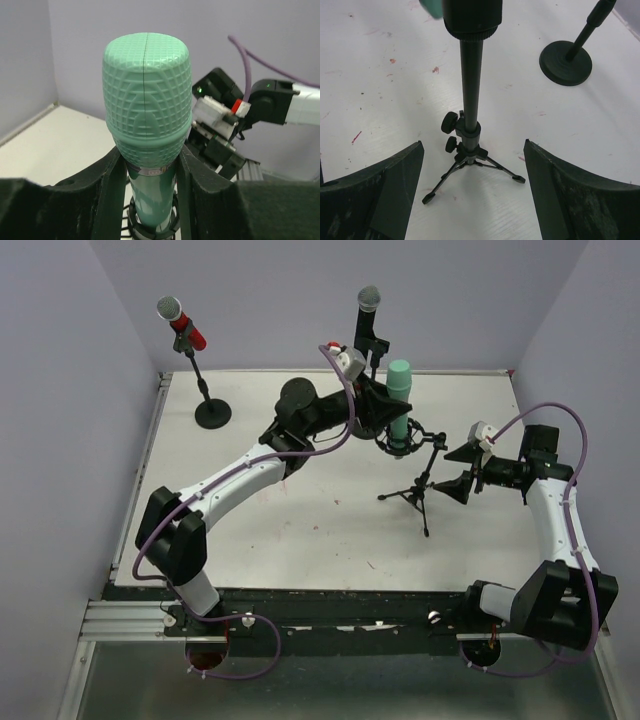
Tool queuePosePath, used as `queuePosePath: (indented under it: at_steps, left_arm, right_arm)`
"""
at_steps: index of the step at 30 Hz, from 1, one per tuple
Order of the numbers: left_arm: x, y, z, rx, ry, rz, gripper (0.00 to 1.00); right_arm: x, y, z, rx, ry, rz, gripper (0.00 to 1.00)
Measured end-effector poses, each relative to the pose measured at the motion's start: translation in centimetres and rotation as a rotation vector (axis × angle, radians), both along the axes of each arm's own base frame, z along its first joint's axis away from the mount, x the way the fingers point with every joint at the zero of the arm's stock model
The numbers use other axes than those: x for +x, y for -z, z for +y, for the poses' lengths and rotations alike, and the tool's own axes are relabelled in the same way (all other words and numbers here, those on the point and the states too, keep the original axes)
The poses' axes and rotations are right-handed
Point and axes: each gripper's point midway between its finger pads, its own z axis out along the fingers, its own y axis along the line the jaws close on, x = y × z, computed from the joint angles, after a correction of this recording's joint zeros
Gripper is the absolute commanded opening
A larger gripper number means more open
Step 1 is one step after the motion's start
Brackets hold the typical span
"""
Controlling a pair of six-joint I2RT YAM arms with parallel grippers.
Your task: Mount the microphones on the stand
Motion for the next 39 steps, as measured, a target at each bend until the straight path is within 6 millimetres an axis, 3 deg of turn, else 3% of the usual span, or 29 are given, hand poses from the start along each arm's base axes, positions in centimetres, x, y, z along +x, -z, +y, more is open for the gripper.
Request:
queuePosePath:
  at_steps: [4, 7, 9, 13, 16, 19, 22, 28, 29, 30, 34, 39]
  left_arm:
    - [-0.4, 3.5, -0.4, 0.047, 0.018, 0.056, 0.0]
    - [-0.5, 4.1, -0.5, 0.05, 0.027, 0.067, 0.0]
    - [-0.6, 4.2, -0.5, 0.047, 0.029, 0.063, 0.07]
    - [-0.8, 5.5, -0.5, 0.052, 0.032, 0.074, 0.45]
    - [-1.0, 6.7, -0.7, 0.068, 0.032, 0.096, 0.65]
    - [-1.0, 6.7, -0.6, 0.071, 0.019, 0.101, 0.99]
    - [-1.1, 5.9, -0.1, 0.071, -0.005, 0.092, 0.98]
    - [-2.8, 1.5, 2.7, 0.04, -0.067, -0.006, 0.98]
    - [-3.3, 0.6, 3.5, 0.034, -0.083, -0.031, 0.98]
    - [-3.7, 0.1, 4.2, 0.034, -0.103, -0.055, 0.98]
    - [-6.0, -1.6, 8.3, 0.033, -0.204, -0.156, 0.98]
    - [-9.4, -0.9, 15.1, 0.068, -0.355, -0.239, 0.98]
  right_arm:
    - [0.1, 0.0, 0.0, -0.001, -0.001, 0.001, 0.89]
    - [0.1, 0.0, 0.0, -0.002, -0.002, -0.001, 0.89]
    - [0.1, 0.0, 0.0, -0.001, -0.002, 0.0, 0.89]
    - [0.1, 0.1, 0.0, 0.001, -0.003, 0.007, 0.89]
    - [0.1, 0.2, 0.0, 0.003, -0.003, 0.014, 0.89]
    - [0.0, 0.3, 0.0, 0.005, -0.005, 0.021, 0.89]
    - [0.0, 0.5, 0.0, 0.007, -0.008, 0.026, 0.89]
    - [-0.1, 0.6, 0.1, 0.014, -0.017, 0.03, 0.89]
    - [-0.2, 0.6, 0.2, 0.017, -0.02, 0.03, 0.99]
    - [-0.2, 0.5, 0.2, 0.02, -0.024, 0.027, 1.0]
    - [-0.2, -0.1, 0.4, 0.033, -0.018, 0.016, 1.0]
    - [0.7, -2.3, 0.5, 0.106, 0.045, -0.002, 0.99]
